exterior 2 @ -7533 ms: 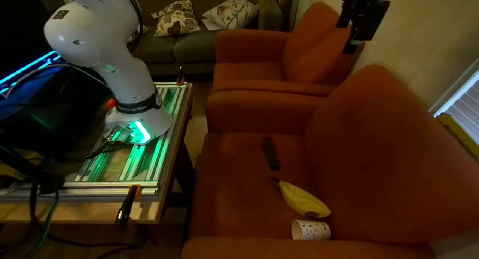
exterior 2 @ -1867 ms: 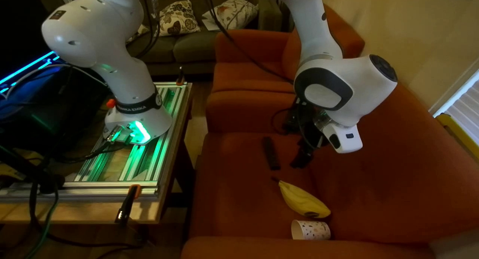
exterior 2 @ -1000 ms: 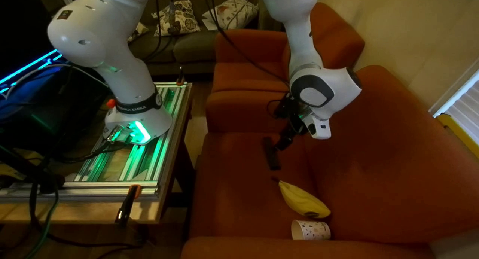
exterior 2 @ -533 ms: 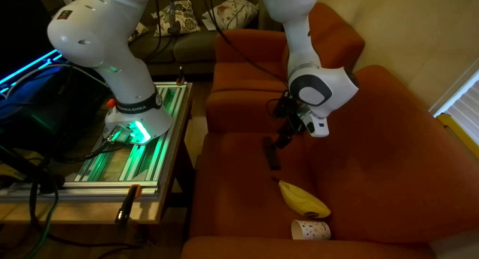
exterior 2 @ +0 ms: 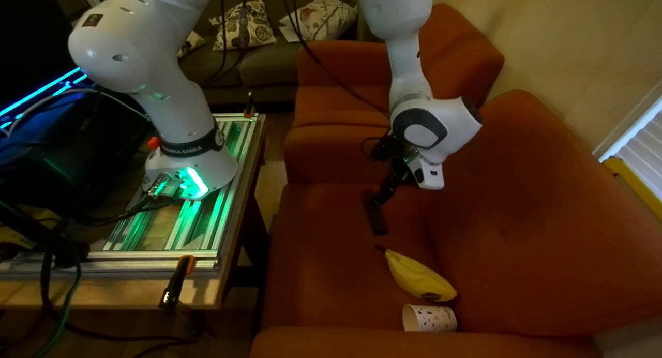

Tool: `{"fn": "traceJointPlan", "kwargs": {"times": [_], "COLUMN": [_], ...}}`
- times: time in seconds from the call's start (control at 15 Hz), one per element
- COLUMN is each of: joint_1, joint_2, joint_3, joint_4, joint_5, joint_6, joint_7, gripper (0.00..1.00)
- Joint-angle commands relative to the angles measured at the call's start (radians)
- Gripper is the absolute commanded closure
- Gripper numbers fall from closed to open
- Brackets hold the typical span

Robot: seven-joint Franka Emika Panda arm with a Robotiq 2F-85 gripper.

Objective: Put the remote on the arm rest

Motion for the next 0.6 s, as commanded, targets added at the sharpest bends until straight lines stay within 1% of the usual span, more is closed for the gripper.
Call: {"fn": "traceJointPlan", "kwargs": {"times": [0.0,0.27,0.53], "joint_1": [0.028,0.013,-0.028], "joint_2": [0.035,0.074,0.109], "joint_3": [0.002,0.037,0.103], "joint_4": [-0.04,-0.092,-0.132], "joint_5": [0.051,0.117,0.184], "joint_6": [0.158,0.421,0.614], "joint_7": [0.032,0.0,-0.03], "gripper": [0.0,0.0,0.0]}}
